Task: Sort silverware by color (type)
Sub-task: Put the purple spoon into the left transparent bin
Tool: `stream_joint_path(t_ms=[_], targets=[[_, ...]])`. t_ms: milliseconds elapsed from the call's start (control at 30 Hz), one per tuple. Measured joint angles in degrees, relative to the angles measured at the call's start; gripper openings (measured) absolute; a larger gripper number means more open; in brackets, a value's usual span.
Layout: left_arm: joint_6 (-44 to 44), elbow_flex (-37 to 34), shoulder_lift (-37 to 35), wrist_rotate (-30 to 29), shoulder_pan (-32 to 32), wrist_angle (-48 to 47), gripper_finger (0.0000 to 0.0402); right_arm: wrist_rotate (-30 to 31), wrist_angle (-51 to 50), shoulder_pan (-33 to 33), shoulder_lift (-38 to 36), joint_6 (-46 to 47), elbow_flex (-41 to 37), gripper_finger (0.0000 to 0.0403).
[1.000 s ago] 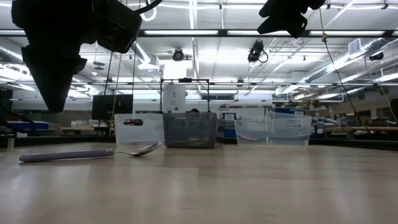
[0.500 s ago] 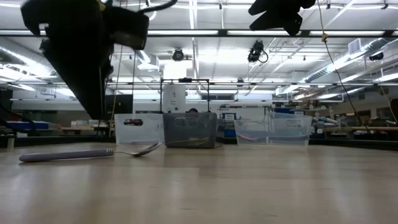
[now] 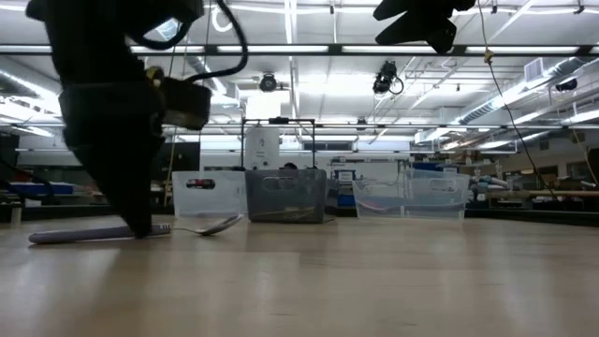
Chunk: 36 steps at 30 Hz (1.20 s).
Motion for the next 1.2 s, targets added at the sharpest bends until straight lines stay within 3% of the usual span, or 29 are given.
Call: stream_joint_path(t_ms=[233, 500, 767, 933, 1200], targets=[[-2.7, -3.3, -0.4, 0.3, 0.0, 1.4, 0.0161, -0.3, 0.0, 0.0, 0.0, 0.1, 0.0, 0.0199], [-2.0, -4.9, -0.5, 0.2, 0.0, 2.0, 0.0052, -0.4, 0.0, 0.0, 0.0, 0.0, 0.0, 0.0199], [-3.8, -3.7, -1.0, -0.7, 2.0, 0.9, 0.005, -0.4, -0.1, 0.0, 0.0, 0.0, 0.0, 0.0199], [-4.1, -3.2, -2.2, -7.2, 4.4, -0.8, 0.005, -1.1, 0.0, 0.0, 0.0, 0.0, 0.0, 0.0199], [-6.2, -3.0, -8.0, -12.8, 7.6, -3.1, 0.005, -1.5, 0.2, 0.0, 0.0, -0.3, 0.0, 0.0199]])
